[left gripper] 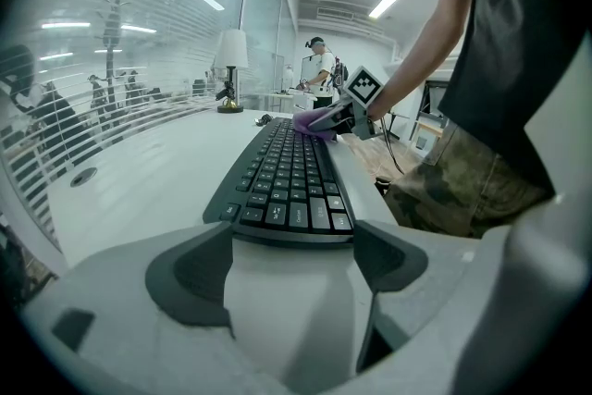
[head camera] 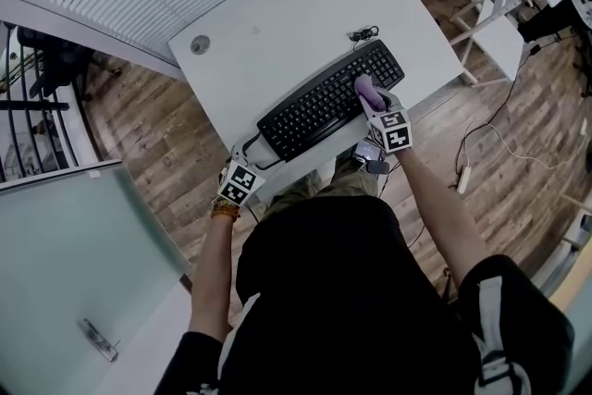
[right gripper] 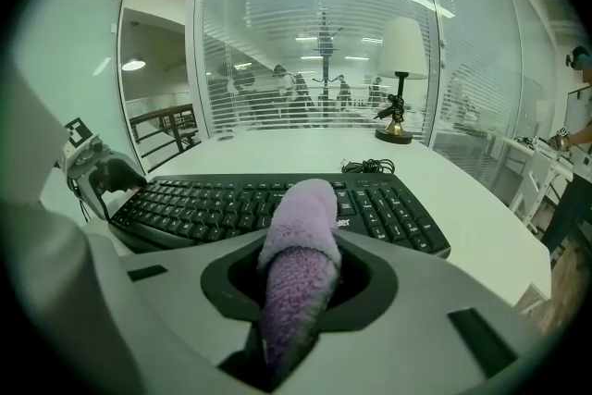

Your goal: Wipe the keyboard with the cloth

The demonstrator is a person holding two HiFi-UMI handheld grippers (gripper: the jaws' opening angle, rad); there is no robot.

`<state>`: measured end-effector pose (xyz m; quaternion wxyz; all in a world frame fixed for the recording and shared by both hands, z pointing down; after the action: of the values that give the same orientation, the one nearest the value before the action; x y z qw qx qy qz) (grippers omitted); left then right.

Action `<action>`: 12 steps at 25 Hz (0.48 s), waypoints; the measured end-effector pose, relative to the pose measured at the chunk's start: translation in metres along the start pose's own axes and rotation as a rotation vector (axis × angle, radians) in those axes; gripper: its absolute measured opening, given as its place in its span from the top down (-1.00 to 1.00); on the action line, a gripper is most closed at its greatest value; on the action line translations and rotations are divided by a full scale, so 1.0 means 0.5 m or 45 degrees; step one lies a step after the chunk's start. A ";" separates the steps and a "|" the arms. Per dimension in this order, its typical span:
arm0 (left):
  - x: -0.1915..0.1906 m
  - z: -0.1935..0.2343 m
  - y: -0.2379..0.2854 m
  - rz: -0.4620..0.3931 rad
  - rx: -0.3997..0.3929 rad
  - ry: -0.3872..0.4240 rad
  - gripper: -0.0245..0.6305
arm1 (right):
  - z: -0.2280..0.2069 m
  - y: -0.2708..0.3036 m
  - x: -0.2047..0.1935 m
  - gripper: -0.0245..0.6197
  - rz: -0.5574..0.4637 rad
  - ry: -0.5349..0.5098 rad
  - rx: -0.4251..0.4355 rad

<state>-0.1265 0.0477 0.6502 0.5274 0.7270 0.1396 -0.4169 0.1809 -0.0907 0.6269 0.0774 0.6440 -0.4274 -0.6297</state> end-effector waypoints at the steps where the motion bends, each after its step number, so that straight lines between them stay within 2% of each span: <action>1: 0.003 0.002 -0.001 -0.005 0.003 0.005 -0.31 | 0.009 0.001 -0.002 0.65 0.002 -0.003 0.012; 5: 0.004 0.001 0.001 -0.012 0.005 0.006 -0.31 | 0.051 0.004 -0.013 0.65 0.013 -0.016 0.072; 12: 0.004 0.001 -0.001 -0.015 0.008 0.009 -0.31 | 0.072 0.005 -0.020 0.65 0.029 -0.022 0.078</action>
<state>-0.1258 0.0469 0.6482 0.5220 0.7293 0.1444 -0.4181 0.1495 -0.0700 0.6288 0.0613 0.6357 -0.4546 -0.6209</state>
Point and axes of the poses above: the fingertips, and each gripper's own axes: y forward along the fingers, z to its left, x out of its top, the point moved 6 cm from there along -y, backward along the fingers, and after that the axes turned 14 degrees about y, right-handed, at the moved point
